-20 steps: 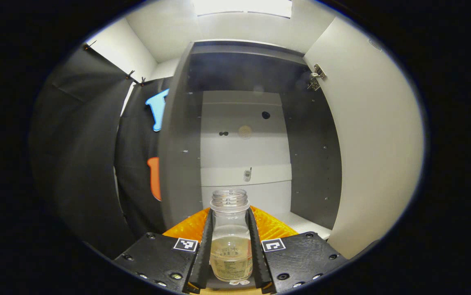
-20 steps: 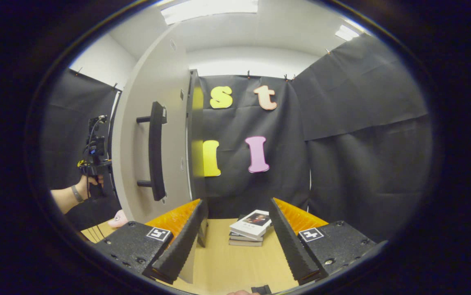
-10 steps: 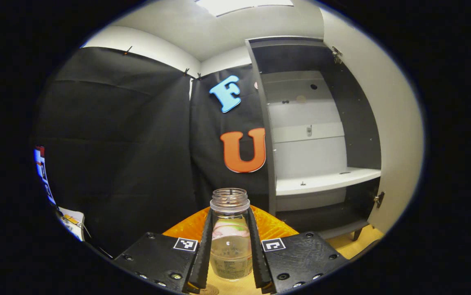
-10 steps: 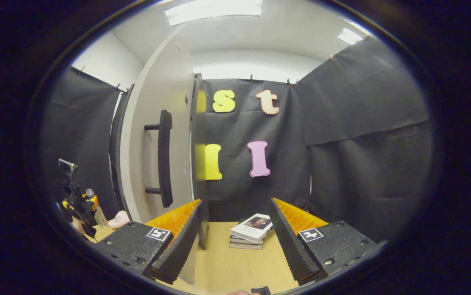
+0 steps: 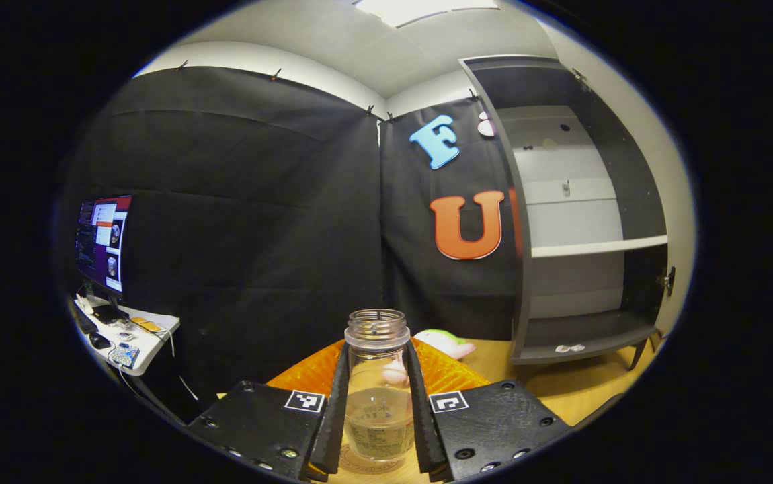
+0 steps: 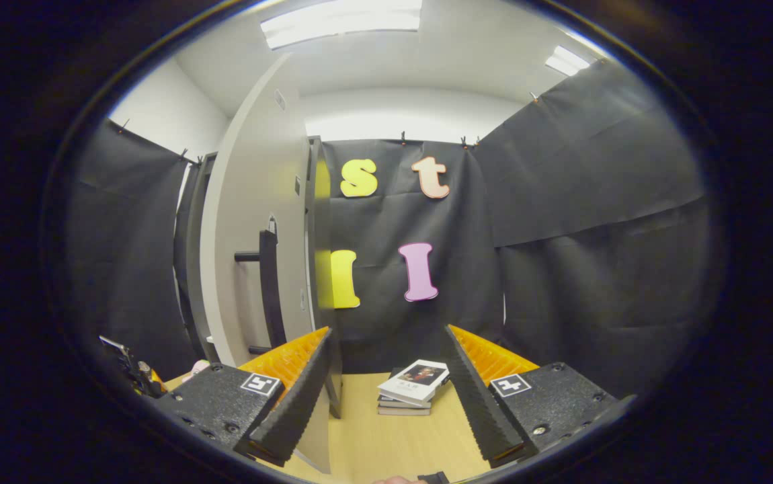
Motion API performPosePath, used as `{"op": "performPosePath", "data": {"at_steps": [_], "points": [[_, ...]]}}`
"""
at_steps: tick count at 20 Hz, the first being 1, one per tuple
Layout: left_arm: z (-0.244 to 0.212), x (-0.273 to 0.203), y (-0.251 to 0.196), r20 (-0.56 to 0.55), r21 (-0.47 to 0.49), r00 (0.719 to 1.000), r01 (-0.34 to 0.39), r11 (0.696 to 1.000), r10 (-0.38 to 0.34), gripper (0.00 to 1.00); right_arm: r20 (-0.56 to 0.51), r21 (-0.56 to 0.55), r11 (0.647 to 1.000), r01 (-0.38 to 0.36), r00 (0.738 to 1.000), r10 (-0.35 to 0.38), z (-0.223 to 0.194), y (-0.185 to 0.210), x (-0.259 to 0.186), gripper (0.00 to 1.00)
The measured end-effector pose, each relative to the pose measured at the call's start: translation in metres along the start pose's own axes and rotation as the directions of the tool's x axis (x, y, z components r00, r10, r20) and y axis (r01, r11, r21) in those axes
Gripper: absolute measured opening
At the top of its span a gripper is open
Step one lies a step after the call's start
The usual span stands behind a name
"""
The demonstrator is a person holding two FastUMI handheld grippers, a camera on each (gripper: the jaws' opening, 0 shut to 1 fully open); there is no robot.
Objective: Open the cabinet door with the right hand, grasp the bottle in the cabinet with the left hand and place it on the coaster, then close the cabinet door with the right hand.
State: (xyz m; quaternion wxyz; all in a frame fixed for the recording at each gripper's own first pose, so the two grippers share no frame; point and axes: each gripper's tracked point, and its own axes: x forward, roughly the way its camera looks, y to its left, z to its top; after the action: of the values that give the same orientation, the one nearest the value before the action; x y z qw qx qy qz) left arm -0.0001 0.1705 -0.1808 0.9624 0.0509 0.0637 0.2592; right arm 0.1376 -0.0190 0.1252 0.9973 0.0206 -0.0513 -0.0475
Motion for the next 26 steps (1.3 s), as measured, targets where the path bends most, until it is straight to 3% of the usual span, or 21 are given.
{"op": "performPosePath", "data": {"at_steps": [4,8,14,15,16,18,22,24,25,26], "points": [[-0.029,0.003,0.010,-0.007,0.018,0.999,-0.037,0.999,0.037,0.42,-0.033,-0.011,0.999,0.037,0.999,-0.037,-0.003,-0.003,0.000,0.99],[-0.047,0.005,0.002,-0.023,-0.004,1.000,0.005,1.000,-0.005,0.42,-0.069,0.027,0.999,0.044,0.997,-0.042,-0.013,0.002,0.000,0.99],[-0.051,0.009,0.007,-0.016,0.000,1.000,-0.006,1.000,0.006,0.43,-0.078,0.054,0.997,0.055,0.996,-0.050,-0.016,0.003,0.001,0.98],[-0.053,0.008,0.006,-0.022,0.000,1.000,0.004,1.000,-0.004,0.33,-0.078,0.053,0.997,0.055,0.996,-0.051,-0.017,0.004,0.002,0.98],[-0.052,0.007,0.006,-0.016,0.001,1.000,0.012,1.000,-0.012,0.45,-0.077,0.051,0.997,0.054,0.996,-0.050,-0.017,0.005,0.003,0.97],[-0.054,0.007,0.005,-0.020,-0.003,1.000,0.019,1.000,-0.019,0.50,-0.081,0.051,0.997,0.051,0.996,-0.047,-0.018,0.007,0.003,0.96],[-0.055,0.001,0.002,-0.033,0.012,0.999,0.034,0.999,-0.034,0.51,-0.088,0.043,0.998,0.051,0.995,-0.047,-0.021,0.006,0.001,0.96],[-0.048,0.000,0.004,-0.019,0.007,0.999,0.039,0.999,-0.039,0.61,-0.090,0.038,0.998,0.051,0.995,-0.047,-0.022,0.005,-0.001,0.97],[-0.043,-0.001,0.005,-0.008,0.002,0.999,0.042,0.999,-0.042,0.55,-0.090,0.037,0.998,0.052,0.995,-0.049,-0.022,0.004,-0.002,0.96],[-0.039,-0.003,0.003,0.002,-0.002,0.999,0.052,0.999,-0.052,0.67,-0.091,0.037,0.998,0.052,0.995,-0.049,-0.023,0.003,-0.003,0.97]]}}
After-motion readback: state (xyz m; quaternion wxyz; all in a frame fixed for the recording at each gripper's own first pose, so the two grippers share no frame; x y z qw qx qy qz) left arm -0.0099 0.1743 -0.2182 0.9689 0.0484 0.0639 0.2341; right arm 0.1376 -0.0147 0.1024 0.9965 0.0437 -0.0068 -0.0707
